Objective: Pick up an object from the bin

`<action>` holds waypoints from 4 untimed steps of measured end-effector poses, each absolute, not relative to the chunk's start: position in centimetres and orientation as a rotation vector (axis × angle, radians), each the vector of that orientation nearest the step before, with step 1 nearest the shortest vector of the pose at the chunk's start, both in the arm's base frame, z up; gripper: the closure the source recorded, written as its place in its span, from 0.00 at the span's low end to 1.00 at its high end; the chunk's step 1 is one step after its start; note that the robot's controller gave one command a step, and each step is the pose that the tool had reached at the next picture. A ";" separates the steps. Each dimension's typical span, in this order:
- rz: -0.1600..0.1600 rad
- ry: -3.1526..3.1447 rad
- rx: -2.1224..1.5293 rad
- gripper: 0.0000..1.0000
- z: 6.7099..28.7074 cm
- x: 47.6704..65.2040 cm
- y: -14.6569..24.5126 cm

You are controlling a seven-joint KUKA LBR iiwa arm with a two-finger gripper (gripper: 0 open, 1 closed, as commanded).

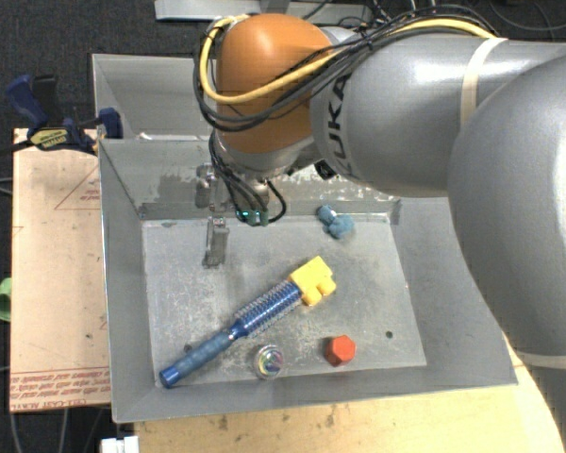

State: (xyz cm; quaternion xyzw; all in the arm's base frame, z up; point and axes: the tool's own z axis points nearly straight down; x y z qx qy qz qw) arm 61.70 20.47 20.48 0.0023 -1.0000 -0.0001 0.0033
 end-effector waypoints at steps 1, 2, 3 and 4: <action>0.005 -3.129 0.160 0.00 13.8 56.7 13.1; -0.003 -3.047 0.749 0.00 6.8 53.7 15.0; -0.001 -3.050 0.747 1.00 6.9 53.8 14.9; 0.000 -3.065 0.739 1.00 21.5 56.3 12.6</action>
Offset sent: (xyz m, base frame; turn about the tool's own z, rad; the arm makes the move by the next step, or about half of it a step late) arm -0.0478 -0.0699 -0.0630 -0.1025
